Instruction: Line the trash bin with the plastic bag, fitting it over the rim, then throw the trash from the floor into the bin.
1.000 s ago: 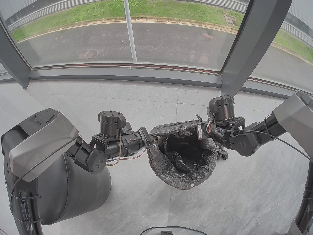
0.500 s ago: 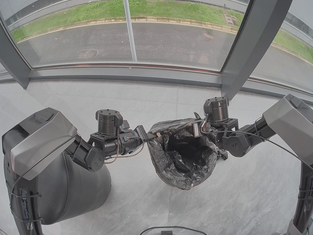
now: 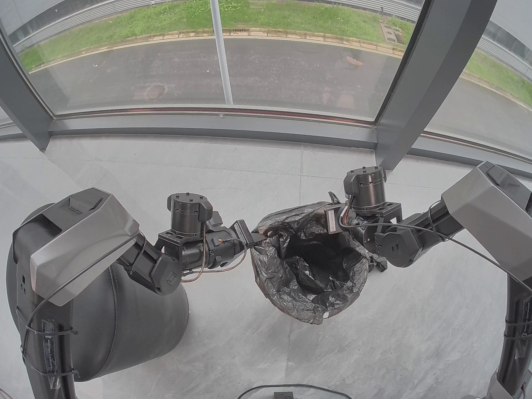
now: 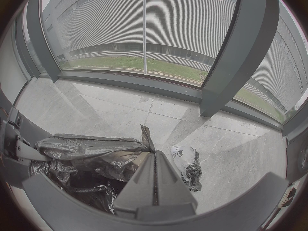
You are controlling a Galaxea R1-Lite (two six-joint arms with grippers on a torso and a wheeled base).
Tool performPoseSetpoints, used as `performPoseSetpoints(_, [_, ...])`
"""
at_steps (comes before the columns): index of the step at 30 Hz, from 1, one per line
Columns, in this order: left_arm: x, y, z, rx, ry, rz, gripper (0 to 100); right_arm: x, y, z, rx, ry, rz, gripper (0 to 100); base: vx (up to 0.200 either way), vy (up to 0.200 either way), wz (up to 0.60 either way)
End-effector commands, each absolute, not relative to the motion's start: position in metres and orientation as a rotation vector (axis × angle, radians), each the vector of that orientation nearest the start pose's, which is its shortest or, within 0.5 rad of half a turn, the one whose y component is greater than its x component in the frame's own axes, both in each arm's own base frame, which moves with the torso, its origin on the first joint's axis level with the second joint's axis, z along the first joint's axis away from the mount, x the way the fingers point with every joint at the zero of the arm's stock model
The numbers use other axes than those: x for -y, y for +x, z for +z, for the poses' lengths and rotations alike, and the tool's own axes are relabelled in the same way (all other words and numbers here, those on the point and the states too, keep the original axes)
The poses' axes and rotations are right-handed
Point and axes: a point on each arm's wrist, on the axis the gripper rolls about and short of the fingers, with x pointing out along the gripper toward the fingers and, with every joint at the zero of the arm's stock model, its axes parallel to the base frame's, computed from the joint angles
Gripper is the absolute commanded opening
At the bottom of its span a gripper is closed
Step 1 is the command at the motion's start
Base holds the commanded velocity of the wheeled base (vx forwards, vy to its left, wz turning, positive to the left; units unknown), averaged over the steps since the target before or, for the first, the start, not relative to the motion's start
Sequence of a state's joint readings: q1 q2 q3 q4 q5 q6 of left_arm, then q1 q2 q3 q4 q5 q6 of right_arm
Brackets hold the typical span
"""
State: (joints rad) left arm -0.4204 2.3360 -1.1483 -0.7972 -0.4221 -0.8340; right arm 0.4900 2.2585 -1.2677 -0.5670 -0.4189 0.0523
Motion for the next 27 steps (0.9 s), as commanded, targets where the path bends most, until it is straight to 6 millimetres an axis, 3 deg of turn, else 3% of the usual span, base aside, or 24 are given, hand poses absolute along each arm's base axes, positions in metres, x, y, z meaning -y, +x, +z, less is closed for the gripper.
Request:
performPoseSetpoints(1, [0.1871, 0.3961, 0.0347, -0.742, -0.771, -0.605, 0, -0.1994, 0.3938, 0.0839, -0.385, -0.134, 0.059, 0, 0.0, 0.0, 0.0])
performPoseSetpoints(8, [0.1877, 0.3973, 0.0334, -0.742, -0.771, -0.605, 0, -0.2012, 0.3989, 0.0835, -0.311, -0.107, 0.06, 0, 0.0, 0.0, 0.0])
performPoseSetpoints(27, [0.1881, 0.3967, 0.0337, -0.742, -0.77, -0.606, 0, -0.1991, 0.4022, 0.0745, -0.327, -0.115, 0.051, 0, 0.0, 0.0, 0.0])
